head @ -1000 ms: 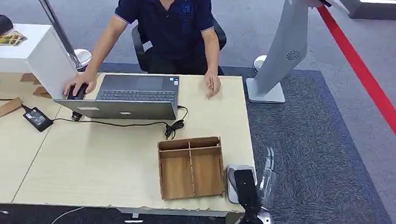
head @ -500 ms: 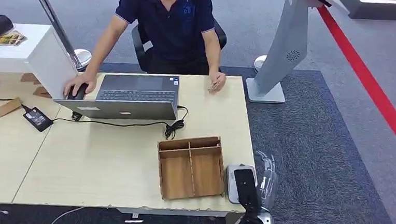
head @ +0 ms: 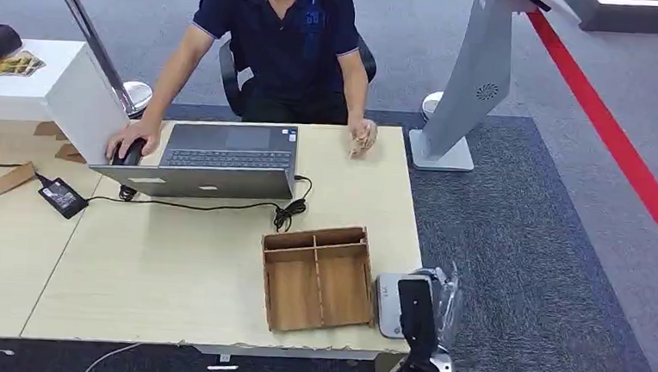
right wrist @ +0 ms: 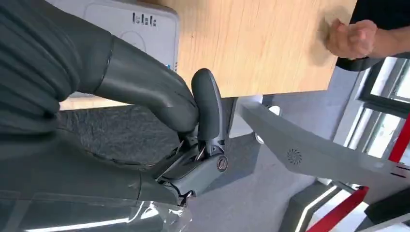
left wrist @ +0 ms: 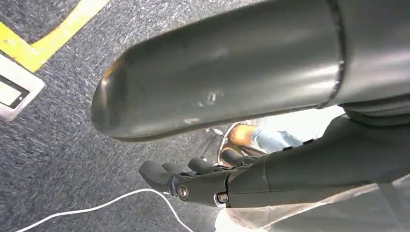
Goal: Pass the card to the sensor for recognition and then transmit it.
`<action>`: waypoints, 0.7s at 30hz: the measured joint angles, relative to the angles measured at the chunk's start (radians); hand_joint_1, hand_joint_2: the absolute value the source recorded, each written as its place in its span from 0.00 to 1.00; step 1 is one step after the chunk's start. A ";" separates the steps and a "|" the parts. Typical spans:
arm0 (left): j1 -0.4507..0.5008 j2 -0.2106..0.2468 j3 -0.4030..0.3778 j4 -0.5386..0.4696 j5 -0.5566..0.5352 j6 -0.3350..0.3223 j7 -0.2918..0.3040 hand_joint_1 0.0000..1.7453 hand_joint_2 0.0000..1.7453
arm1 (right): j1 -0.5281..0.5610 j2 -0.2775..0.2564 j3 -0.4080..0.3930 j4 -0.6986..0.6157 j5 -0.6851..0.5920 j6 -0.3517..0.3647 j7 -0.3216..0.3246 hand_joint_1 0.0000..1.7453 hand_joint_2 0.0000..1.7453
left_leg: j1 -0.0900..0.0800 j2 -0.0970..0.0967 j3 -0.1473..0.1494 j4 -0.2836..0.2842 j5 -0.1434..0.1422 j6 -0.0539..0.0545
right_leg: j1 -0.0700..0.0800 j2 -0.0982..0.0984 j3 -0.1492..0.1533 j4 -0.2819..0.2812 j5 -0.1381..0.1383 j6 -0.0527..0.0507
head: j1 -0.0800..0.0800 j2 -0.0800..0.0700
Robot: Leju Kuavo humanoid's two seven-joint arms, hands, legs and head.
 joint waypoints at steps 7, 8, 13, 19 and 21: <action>0.000 0.000 0.000 0.000 0.001 0.000 0.000 0.00 0.00 | 0.000 -0.003 0.000 0.000 -0.038 0.000 0.002 0.00 1.00 | 0.000 0.000 0.000 0.000 0.000 0.000 | 0.000 0.000 0.000 0.000 0.000 0.000 | 0.000 0.000; 0.000 0.000 0.000 0.000 0.001 0.000 0.000 0.00 0.00 | 0.000 -0.004 0.001 0.000 -0.046 0.000 0.002 0.00 1.00 | 0.000 0.000 0.000 0.000 0.000 0.000 | 0.000 0.000 0.000 0.000 0.000 0.000 | 0.000 0.000; 0.000 0.000 0.000 0.000 0.002 0.000 0.000 0.00 0.00 | 0.000 -0.006 0.004 0.000 -0.086 0.000 0.005 0.00 1.00 | 0.000 0.000 0.000 0.000 0.000 0.000 | 0.000 0.000 0.000 0.000 0.000 0.000 | 0.000 0.000; 0.000 0.000 0.000 0.000 0.003 0.000 0.000 0.00 0.00 | 0.000 -0.012 0.008 0.000 -0.141 0.000 0.005 0.00 1.00 | 0.000 0.000 0.000 0.000 0.000 0.000 | 0.000 0.000 0.000 0.000 0.000 0.000 | 0.000 0.000; 0.000 0.000 0.000 0.000 0.003 0.000 0.000 0.00 0.00 | 0.000 -0.014 0.012 0.000 -0.172 0.000 0.005 0.00 1.00 | 0.000 0.000 0.000 0.000 0.000 0.000 | 0.000 0.000 0.000 0.000 0.000 0.000 | 0.000 0.000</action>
